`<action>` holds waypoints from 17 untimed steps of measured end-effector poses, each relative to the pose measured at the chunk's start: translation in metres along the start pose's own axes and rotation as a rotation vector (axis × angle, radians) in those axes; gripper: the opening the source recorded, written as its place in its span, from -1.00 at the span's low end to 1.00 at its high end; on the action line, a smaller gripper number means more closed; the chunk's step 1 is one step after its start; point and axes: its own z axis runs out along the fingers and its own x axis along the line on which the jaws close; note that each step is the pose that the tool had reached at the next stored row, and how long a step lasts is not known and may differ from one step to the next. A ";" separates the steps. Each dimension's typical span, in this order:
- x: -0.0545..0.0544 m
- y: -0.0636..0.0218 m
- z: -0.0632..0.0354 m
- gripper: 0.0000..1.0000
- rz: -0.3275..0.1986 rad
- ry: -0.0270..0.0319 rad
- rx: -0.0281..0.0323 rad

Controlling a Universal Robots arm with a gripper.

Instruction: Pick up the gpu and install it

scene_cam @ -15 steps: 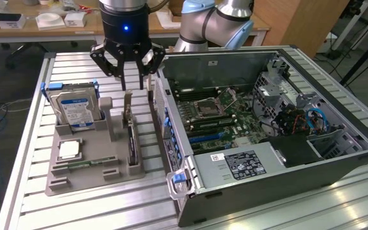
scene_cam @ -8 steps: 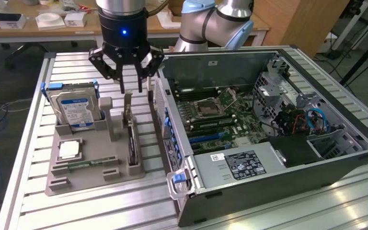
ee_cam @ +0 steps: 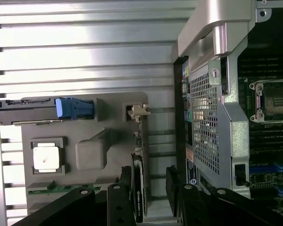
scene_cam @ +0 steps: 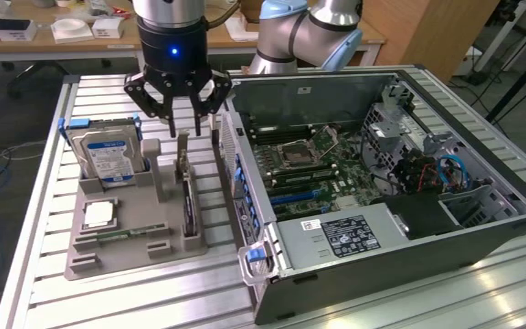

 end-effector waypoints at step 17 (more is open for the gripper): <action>0.008 -0.0011 0.0096 -0.15 0.000 0.0000 0.0000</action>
